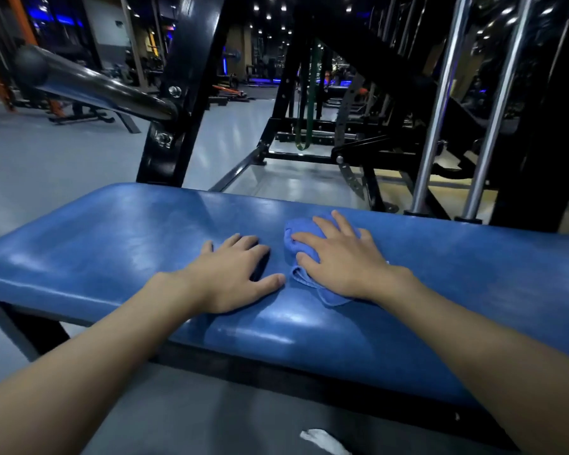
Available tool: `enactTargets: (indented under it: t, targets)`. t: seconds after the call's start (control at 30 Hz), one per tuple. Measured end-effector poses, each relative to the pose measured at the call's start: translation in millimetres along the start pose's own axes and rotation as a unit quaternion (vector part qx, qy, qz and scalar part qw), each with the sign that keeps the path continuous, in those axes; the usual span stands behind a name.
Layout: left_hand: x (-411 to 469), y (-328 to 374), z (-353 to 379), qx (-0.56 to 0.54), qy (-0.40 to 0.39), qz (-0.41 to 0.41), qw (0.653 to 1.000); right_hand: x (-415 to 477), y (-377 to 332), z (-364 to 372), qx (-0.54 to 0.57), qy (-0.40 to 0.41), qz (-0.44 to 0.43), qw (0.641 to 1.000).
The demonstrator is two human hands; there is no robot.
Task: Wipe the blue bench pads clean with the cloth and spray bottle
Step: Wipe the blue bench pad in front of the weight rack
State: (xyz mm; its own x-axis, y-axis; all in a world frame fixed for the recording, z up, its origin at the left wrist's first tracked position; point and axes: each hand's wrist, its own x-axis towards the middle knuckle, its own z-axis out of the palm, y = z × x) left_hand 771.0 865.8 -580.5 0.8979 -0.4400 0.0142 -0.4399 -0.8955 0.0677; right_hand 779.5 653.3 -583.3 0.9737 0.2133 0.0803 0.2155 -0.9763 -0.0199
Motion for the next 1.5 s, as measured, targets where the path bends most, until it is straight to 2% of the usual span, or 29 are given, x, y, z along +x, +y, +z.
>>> enactTargets:
  t: [0.47,0.93,1.23,1.37,1.5]
  targets:
    - [36.7,142.3,10.6,-0.01,-0.003,0.056,0.998,-85.6,135.4,-12.0,0.006,0.003,0.054,0.998]
    - [64.0,258.5,12.7,-0.022,-0.028,0.131,0.991,-154.0,239.7,-14.8,0.002,0.023,0.136,0.99]
    - [76.7,338.6,22.9,-0.025,0.005,0.198,0.98,-201.1,304.8,-16.5,-0.016,0.035,0.211,0.977]
    - [75.9,367.5,24.9,-0.017,-0.015,0.203,0.979,-220.5,327.8,-18.5,-0.02,0.039,0.241,0.97]
    - [75.9,382.6,23.2,0.018,-0.034,0.166,0.985,-239.9,354.8,-20.6,-0.016,0.041,0.278,0.96]
